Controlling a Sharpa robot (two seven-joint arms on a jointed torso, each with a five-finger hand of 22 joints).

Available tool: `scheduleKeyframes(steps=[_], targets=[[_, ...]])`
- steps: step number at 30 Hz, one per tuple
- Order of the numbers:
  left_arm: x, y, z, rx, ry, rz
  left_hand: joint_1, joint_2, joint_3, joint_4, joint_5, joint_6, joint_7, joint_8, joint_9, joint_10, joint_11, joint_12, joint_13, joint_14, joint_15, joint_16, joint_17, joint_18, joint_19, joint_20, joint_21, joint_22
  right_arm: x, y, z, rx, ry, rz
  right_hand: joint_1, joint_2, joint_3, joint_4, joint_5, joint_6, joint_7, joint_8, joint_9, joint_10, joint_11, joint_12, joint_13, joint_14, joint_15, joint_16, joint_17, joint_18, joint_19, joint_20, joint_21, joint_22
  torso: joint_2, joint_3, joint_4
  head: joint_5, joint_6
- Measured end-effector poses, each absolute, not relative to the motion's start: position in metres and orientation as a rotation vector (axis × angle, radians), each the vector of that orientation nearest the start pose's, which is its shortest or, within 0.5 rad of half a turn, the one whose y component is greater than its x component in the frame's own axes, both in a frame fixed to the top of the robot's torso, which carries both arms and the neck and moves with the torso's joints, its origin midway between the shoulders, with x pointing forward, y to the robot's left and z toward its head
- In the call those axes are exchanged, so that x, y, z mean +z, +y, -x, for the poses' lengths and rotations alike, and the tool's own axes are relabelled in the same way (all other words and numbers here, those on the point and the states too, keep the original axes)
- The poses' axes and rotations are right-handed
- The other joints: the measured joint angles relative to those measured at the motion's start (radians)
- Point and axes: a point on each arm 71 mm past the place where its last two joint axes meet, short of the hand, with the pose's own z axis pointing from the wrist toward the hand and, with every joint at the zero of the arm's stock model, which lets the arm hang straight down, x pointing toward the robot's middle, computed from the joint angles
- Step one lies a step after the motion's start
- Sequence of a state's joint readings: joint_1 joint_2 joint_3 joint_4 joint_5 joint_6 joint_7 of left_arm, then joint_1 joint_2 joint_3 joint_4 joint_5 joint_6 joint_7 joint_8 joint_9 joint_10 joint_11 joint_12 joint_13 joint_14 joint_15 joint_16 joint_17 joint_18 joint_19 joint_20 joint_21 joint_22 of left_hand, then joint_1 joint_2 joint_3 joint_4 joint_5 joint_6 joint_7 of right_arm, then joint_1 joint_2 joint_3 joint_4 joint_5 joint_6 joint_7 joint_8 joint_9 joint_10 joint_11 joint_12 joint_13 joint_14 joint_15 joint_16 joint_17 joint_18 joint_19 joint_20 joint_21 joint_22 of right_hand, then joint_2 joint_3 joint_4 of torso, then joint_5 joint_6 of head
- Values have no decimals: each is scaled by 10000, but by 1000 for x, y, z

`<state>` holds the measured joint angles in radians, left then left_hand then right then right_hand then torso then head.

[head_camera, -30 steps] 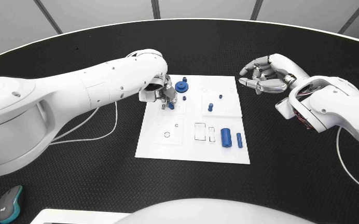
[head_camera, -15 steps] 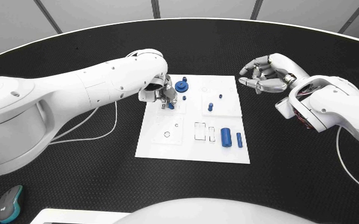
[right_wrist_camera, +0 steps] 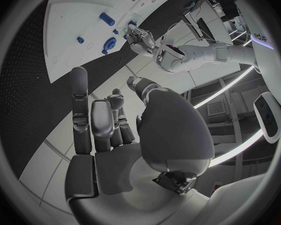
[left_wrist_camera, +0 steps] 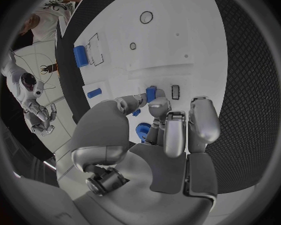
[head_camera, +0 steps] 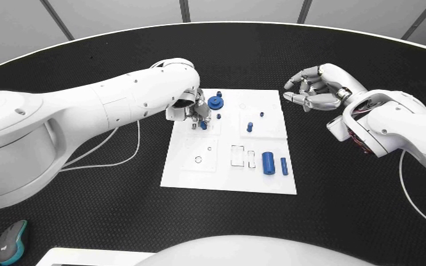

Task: Assemble the parts on the task board

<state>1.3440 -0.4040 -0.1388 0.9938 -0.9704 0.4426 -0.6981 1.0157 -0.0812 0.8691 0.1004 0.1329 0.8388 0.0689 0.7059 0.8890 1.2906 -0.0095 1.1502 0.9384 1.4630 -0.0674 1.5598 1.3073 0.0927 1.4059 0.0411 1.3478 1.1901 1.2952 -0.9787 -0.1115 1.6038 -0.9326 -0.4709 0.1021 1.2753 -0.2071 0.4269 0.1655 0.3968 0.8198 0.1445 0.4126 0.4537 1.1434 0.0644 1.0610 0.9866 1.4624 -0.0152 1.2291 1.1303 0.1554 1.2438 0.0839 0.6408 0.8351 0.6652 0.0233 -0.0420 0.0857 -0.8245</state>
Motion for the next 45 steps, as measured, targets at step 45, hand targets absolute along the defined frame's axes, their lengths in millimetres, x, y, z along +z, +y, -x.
scheduleKeyframes(steps=[45], targets=[[-217, 153, -559, -284, 25361, 848, 85, -389, -822, 190, -788, 83, -156, -320, 237, -78, -31, 116, 126, 38, -38, -1, 0, 0, 0, 0, -79, -64, -150, -247, -477, 9219, 15448, -2725, 0, 0, 28, 28, 80, 0, 0, 0, -17, 0, 0, 0, -16, -1, 1, 0, -2, 0, 0, 0, -59, -13, -4, -4, -2, -19, -53]])
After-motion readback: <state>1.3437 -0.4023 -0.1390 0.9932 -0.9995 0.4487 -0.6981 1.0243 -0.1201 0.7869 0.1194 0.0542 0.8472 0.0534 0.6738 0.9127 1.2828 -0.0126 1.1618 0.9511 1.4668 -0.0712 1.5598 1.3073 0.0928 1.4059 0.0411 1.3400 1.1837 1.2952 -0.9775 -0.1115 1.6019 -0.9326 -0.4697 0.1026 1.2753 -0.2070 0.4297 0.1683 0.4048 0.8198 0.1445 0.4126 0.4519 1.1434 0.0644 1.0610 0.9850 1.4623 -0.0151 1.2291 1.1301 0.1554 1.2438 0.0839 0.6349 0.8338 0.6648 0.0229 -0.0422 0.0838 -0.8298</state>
